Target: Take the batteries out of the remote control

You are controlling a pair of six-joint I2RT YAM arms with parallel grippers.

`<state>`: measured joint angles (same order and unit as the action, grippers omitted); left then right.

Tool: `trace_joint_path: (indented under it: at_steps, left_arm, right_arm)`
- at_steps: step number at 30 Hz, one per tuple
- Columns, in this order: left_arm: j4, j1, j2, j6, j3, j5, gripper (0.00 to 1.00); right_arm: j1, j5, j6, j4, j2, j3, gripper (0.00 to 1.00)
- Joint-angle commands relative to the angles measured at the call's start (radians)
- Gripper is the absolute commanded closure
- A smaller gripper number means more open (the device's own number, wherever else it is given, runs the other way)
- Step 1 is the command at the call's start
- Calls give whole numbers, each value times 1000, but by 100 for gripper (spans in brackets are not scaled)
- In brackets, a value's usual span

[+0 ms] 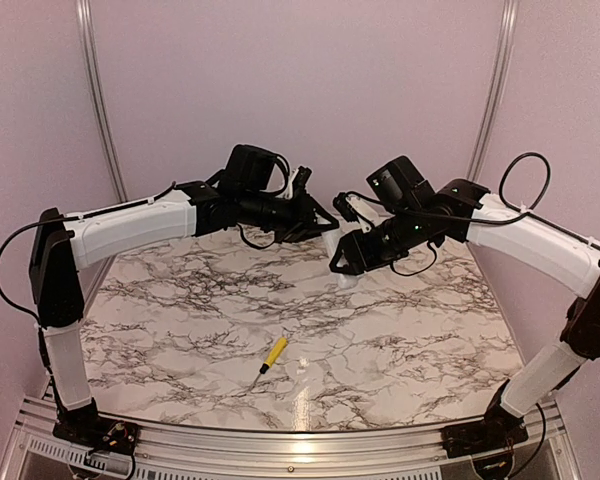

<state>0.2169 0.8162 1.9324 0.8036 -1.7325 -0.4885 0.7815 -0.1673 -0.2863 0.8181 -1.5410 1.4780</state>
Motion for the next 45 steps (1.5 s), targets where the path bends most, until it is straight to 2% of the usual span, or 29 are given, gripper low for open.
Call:
trace_joint_path:
  at_steps: [1,5,7,10,12,14,17,21,24,27,31,36,40,42,45]
  left_arm:
    - [-21,-2,13,-9,-29,-13,88]
    - [-21,-2,3,-7,-30,-7,92]
    - [-18,-4,-10,-11,-27,0,93]
    - [-26,-14,-45,-7,-2,6,93]
    - [-76,-25,-93,6,51,-7,93]
    - [-118,-35,-144,9,109,-5,93]
    - [-140,-56,-222,-4,187,-2,93]
    - [-169,-85,-316,-20,275,48,93]
    - [-165,-95,-373,-37,315,137,100]
    - [-165,-95,-415,-53,341,228,100]
    - [-187,-100,-438,-54,347,237,100]
    - [-207,-111,-464,24,347,261,100]
    - [-203,-123,-474,21,332,229,100]
    - [-270,-139,-485,71,363,212,100]
    - [-478,-158,-512,224,479,223,100]
  right_arm:
    - [9,-6,14,-33,21,44,69]
    - [9,-7,14,-42,25,40,63]
    - [9,-16,13,-37,20,47,53]
    - [9,0,-5,-18,16,66,31]
    - [9,16,-24,-17,25,65,20]
    - [9,31,-43,-25,41,60,11]
    - [9,42,-69,-50,65,48,5]
    - [9,53,-120,-109,100,11,4]
    - [9,48,-201,-232,168,-77,3]
    - [7,54,-294,-358,235,-178,2]
    - [2,137,-356,-354,275,-215,1]
    - [-45,87,-421,-403,289,-254,2]
    - [-81,-9,-451,-488,288,-297,2]
    - [-98,-39,-484,-534,292,-317,2]
    - [-105,-21,-528,-594,307,-332,2]
